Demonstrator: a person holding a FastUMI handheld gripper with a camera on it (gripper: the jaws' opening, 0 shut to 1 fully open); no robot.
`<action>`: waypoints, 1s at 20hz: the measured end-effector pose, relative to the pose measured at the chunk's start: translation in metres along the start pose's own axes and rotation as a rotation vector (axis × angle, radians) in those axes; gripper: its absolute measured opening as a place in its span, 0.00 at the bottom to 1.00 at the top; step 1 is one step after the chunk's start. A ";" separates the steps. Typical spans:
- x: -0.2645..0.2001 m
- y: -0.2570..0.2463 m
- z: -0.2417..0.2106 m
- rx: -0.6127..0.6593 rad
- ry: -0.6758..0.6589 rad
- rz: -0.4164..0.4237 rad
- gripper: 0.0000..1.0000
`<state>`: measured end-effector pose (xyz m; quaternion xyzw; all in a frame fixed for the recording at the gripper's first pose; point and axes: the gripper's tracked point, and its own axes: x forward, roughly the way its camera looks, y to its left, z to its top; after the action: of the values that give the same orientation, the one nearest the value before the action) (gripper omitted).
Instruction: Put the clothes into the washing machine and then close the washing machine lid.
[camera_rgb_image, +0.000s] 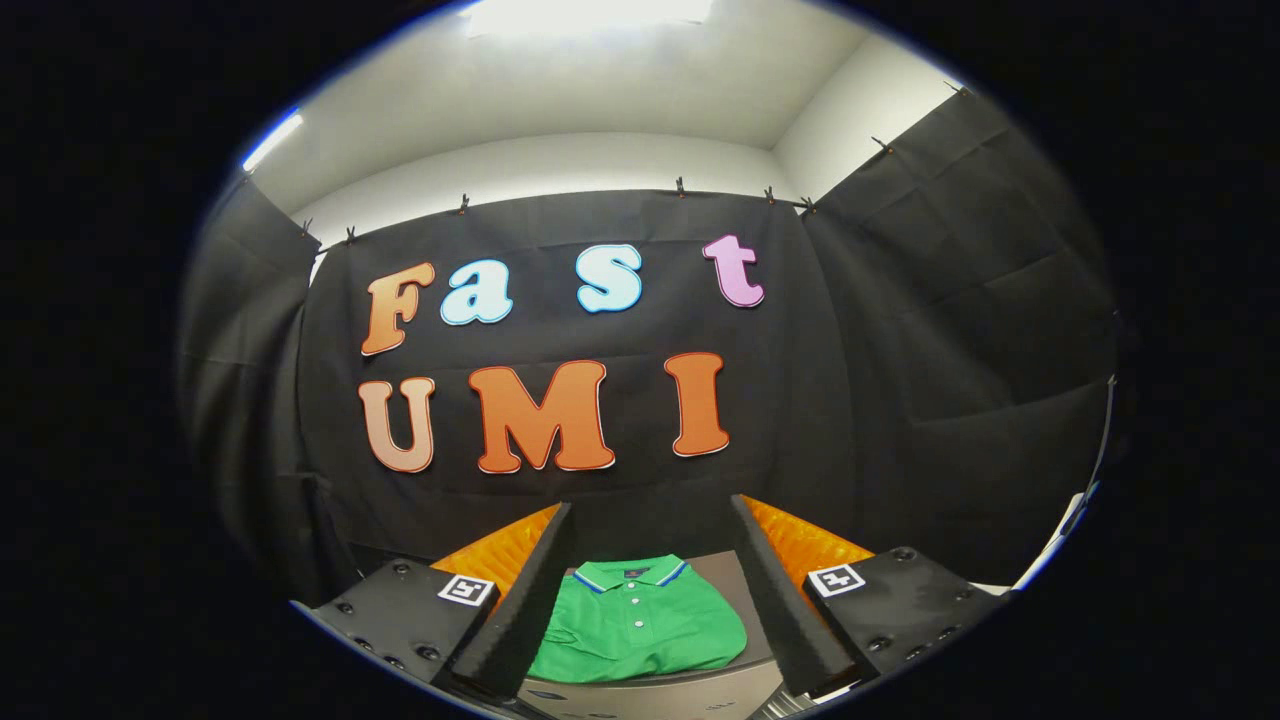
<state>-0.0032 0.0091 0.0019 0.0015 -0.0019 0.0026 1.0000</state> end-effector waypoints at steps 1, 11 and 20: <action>0.001 0.000 0.001 0.004 0.004 -0.002 0.98; 0.114 0.024 -0.056 -0.084 0.324 0.077 0.99; 0.178 0.046 -0.200 -0.077 0.855 0.190 0.99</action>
<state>0.1755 0.0570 -0.1969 -0.0369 0.4120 0.0948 0.9055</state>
